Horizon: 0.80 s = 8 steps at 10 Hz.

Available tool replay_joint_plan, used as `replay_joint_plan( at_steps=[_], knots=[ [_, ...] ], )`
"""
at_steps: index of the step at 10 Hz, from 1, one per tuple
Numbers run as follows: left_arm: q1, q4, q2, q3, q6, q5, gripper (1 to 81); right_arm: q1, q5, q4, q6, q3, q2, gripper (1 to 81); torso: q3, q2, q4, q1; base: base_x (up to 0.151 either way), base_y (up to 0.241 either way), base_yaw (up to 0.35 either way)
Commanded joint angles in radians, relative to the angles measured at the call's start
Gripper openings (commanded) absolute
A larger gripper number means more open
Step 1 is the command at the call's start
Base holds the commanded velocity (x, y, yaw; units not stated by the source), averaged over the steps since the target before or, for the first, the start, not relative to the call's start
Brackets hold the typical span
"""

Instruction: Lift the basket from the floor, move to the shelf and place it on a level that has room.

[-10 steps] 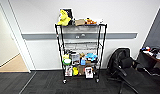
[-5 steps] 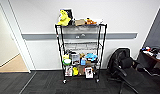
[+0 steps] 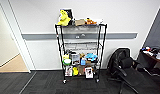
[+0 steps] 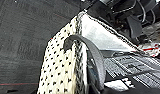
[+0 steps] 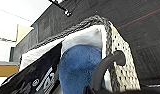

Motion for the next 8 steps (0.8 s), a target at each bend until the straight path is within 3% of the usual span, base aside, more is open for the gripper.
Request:
replay_joint_plan(
  at_steps=[1, 8],
  knots=[
    [-0.108, 0.008, -0.027, 0.082, -0.008, -0.009, 1.0, 0.118, 0.028, -0.017, -0.001, 0.053, -0.006, 1.0, 0.000, 0.000, 0.000, 0.000, 0.000, 0.000, 0.000],
    [-0.108, 0.008, -0.055, 0.136, -0.008, -0.032, 1.0, 0.118, 0.029, -0.015, -0.001, 0.097, -0.032, 1.0, 0.001, 0.000, 0.000, -0.002, 0.066, 0.000, 0.000]
  ],
)
